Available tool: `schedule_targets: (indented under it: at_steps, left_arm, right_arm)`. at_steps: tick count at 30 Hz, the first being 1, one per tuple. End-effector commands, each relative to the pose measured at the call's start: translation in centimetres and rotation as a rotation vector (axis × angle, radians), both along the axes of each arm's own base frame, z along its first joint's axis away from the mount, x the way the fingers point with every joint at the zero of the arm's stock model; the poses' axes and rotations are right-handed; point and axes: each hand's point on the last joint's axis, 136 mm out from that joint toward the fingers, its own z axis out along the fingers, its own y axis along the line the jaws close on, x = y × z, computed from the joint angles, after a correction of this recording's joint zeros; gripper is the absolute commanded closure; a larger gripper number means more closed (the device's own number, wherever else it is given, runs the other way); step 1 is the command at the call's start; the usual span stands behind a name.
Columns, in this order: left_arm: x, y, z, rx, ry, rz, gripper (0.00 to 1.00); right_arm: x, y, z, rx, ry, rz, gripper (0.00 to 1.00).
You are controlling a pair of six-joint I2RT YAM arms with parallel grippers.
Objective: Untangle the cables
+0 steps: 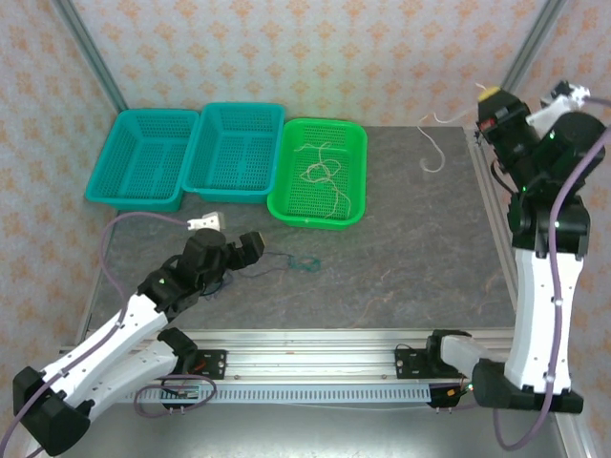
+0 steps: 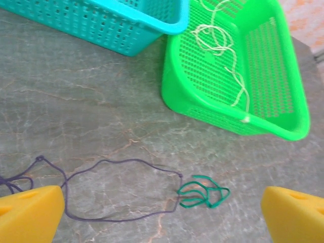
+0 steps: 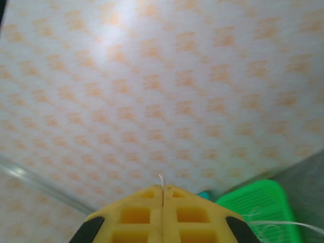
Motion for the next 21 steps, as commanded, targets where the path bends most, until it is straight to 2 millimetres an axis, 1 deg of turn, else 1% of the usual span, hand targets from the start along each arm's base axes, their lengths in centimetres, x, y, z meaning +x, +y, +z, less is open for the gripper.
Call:
schedule_targets:
  at_steps: [1, 4, 7, 10, 12, 14, 17, 20, 21]
  left_arm:
    - [-0.8, -0.9, 2.3, -0.023, -0.036, -0.081, 0.0]
    - [-1.0, -1.6, 4.2, -0.05, -0.072, -0.131, 0.0]
    - [-1.4, -2.8, 5.4, -0.076, -0.088, -0.2, 0.0]
    - [-1.8, -3.6, 6.4, -0.101, -0.105, -0.253, 0.0]
    - [-2.0, -3.7, 7.1, -0.103, -0.119, -0.26, 0.0]
    - [-2.2, -3.3, 7.6, -0.1, -0.131, -0.249, 0.0]
    - [-2.5, -2.7, 8.0, -0.096, -0.148, -0.232, 0.0]
    - [-2.8, -2.4, 7.9, -0.097, -0.146, -0.224, 0.0]
    - [-2.9, -2.3, 7.6, -0.098, -0.142, -0.222, 0.0]
  right_arm:
    - [0.4, 4.1, 5.4, 0.016, -0.15, 0.176, 1.0]
    - [2.2, 6.0, 7.4, 0.014, -0.167, 0.242, 1.0]
    - [4.2, 7.7, 8.2, 0.001, -0.156, 0.287, 1.0]
    - [6.1, 9.6, 7.9, -0.026, -0.128, 0.327, 1.0]
    - [7.4, 10.7, 7.3, -0.045, -0.101, 0.34, 1.0]
    - [8.8, 11.8, 6.1, -0.068, -0.065, 0.361, 1.0]
    - [11.0, 14.0, 2.8, -0.119, 0.016, 0.408, 1.0]
    - [13.1, 16.9, -2.6, -0.185, 0.145, 0.484, 1.0]
    - [13.7, 17.9, -5.0, -0.214, 0.206, 0.508, 1.0]
